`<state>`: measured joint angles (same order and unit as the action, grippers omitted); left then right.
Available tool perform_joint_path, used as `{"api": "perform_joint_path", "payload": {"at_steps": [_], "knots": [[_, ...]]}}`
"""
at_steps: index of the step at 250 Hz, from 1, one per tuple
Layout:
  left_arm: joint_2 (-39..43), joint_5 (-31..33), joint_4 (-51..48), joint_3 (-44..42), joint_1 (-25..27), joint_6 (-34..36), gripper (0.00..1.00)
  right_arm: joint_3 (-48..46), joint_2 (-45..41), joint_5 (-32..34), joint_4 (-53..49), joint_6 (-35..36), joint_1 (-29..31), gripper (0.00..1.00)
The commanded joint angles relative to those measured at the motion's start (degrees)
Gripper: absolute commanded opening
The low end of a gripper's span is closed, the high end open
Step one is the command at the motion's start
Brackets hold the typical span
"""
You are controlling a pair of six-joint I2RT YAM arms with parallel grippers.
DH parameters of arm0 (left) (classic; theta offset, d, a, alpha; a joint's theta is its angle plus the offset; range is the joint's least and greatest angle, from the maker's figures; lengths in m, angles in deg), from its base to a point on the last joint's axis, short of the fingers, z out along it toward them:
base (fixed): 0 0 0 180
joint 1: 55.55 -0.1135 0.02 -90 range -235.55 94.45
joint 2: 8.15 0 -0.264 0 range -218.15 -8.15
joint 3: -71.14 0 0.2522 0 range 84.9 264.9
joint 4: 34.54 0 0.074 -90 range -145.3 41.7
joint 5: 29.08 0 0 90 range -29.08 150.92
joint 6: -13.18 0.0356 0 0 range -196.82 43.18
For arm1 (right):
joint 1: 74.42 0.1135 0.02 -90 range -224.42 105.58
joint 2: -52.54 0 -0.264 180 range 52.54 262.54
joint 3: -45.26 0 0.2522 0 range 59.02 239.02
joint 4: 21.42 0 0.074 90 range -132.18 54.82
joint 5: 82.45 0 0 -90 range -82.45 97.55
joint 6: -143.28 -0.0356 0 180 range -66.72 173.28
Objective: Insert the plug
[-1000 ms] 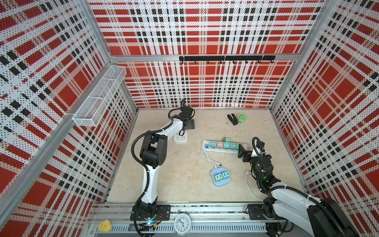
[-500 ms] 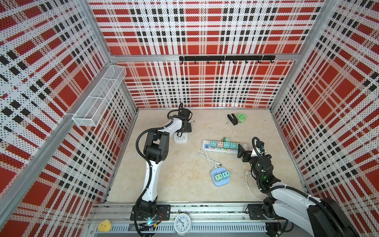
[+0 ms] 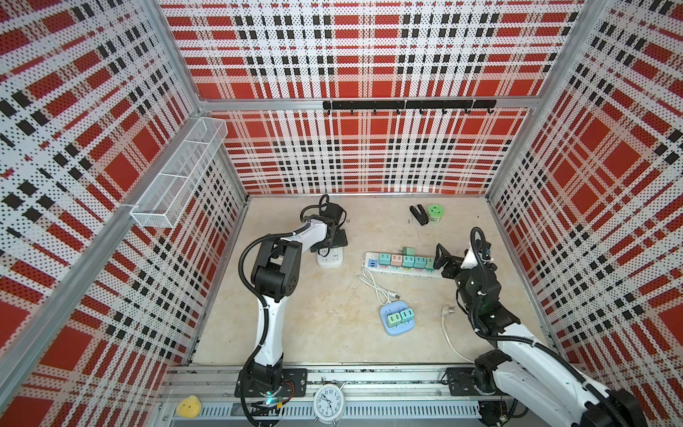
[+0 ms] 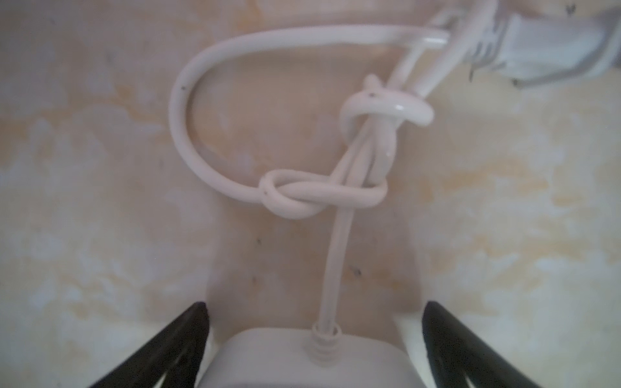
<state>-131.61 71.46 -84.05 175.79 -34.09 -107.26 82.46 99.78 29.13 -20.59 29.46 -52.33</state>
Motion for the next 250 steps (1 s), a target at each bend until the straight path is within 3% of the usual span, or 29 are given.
{"api": "perform_joint_path", "payload": {"at_steps": [1,65,112,148,164,202,229,250], "knots": [[4.24,0.27,3.22,-2.74,3.34,-3.43,0.99,4.68,-0.84,2.09,-12.24,-6.76,-0.17,1.00],[12.51,3.52,8.48,-13.39,8.04,-6.31,0.99,18.77,7.78,-3.65,-25.48,-6.82,-0.19,1.00],[16.21,1.86,12.66,-19.96,7.15,-4.72,0.99,35.56,22.02,-7.66,-40.77,-4.28,-1.04,1.00],[17.78,1.03,13.69,-21.76,6.05,-0.50,0.99,46.49,33.15,-14.35,-46.27,-2.09,-1.90,1.00],[19.22,-1.18,15.03,-22.64,4.71,1.82,0.99,51.02,37.88,-18.50,-48.50,-0.35,-3.36,1.00],[27.17,-13.24,22.90,-28.27,-0.13,7.51,0.99,59.06,48.75,-28.01,-52.36,-0.04,-7.75,0.98],[34.85,-16.07,34.94,-38.10,-2.60,13.04,0.99,64.96,55.83,-28.31,-57.47,0.60,-9.53,0.99],[39.80,-17.31,38.96,-43.21,-3.61,15.88,0.99,68.93,60.73,-30.34,-61.30,1.70,-10.69,1.00]]}}
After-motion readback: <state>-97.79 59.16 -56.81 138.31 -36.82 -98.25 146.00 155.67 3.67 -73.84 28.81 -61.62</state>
